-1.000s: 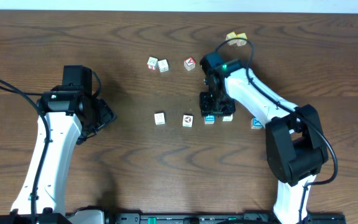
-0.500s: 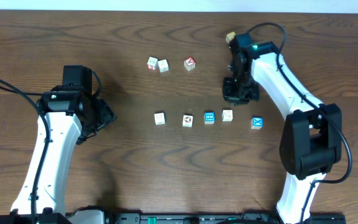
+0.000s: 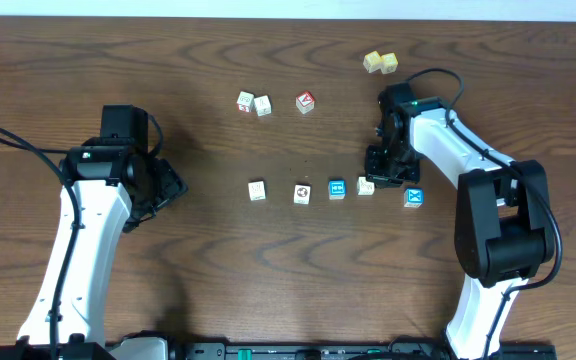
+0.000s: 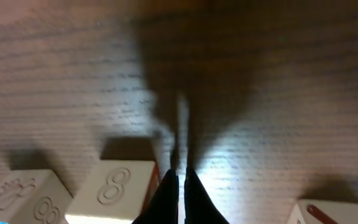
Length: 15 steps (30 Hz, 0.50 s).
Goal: Lift 5 blocks
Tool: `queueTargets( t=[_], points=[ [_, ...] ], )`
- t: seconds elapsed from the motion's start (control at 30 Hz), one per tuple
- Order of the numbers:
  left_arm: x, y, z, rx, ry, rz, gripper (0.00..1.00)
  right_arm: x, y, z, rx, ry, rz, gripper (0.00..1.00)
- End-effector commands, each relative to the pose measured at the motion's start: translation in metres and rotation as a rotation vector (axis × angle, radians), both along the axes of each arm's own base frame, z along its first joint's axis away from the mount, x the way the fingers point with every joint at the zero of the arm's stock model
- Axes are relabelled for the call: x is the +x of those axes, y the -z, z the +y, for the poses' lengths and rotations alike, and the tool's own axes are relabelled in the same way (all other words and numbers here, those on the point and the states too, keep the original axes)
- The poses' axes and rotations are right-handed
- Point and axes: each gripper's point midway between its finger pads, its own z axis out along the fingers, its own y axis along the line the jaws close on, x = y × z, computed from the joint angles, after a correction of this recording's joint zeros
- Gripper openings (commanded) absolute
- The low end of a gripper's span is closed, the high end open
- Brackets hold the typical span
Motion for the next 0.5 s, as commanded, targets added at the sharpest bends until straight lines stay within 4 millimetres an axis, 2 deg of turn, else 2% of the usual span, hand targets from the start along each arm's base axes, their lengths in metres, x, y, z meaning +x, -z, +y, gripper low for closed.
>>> queueTargets(
  t=[0.0, 0.47],
  points=[
    [0.002, -0.004, 0.004, 0.016, -0.013, -0.011, 0.77, -0.001, 0.002, 0.007, 0.024, -0.021, -0.001, 0.03],
    [0.002, -0.004, 0.004, 0.016, -0.013, -0.011, 0.77, -0.010, 0.002, 0.032, 0.032, -0.119, -0.001, 0.01]
  ],
)
